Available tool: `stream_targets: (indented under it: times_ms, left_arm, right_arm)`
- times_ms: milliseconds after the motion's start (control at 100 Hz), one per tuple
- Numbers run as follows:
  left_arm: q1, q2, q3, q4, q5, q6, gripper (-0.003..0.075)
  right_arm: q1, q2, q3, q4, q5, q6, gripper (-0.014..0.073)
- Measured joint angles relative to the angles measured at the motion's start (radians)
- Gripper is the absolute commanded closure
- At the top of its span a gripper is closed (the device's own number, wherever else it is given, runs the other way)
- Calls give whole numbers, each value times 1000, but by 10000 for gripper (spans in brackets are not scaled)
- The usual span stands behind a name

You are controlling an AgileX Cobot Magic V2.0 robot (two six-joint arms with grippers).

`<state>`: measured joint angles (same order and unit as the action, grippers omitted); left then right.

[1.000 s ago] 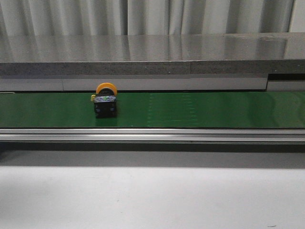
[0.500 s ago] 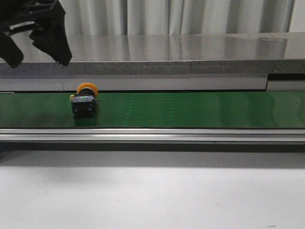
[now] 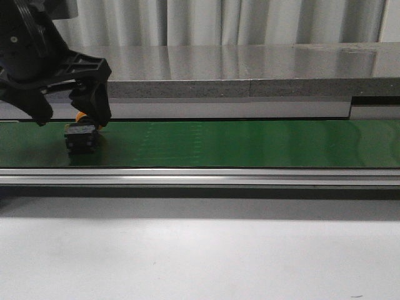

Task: Move button from right to left
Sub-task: 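Lower the left gripper onto the switch on the belt and grasp it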

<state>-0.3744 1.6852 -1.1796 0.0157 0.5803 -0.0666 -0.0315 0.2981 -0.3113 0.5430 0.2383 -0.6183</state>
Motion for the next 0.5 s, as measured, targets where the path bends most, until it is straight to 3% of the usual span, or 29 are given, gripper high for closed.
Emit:
stream_targets:
  times_ms: [130, 370, 500]
  left_arm:
    - [6, 23, -4, 15, -4, 0, 160]
    - [28, 53, -5, 28, 3, 0, 416]
    - [36, 53, -6, 39, 11, 0, 486]
  right_arm:
    - [0, 0, 0, 0, 0, 0, 662]
    - [0, 0, 0, 0, 0, 0, 662]
    - [0, 0, 0, 0, 0, 0, 662]
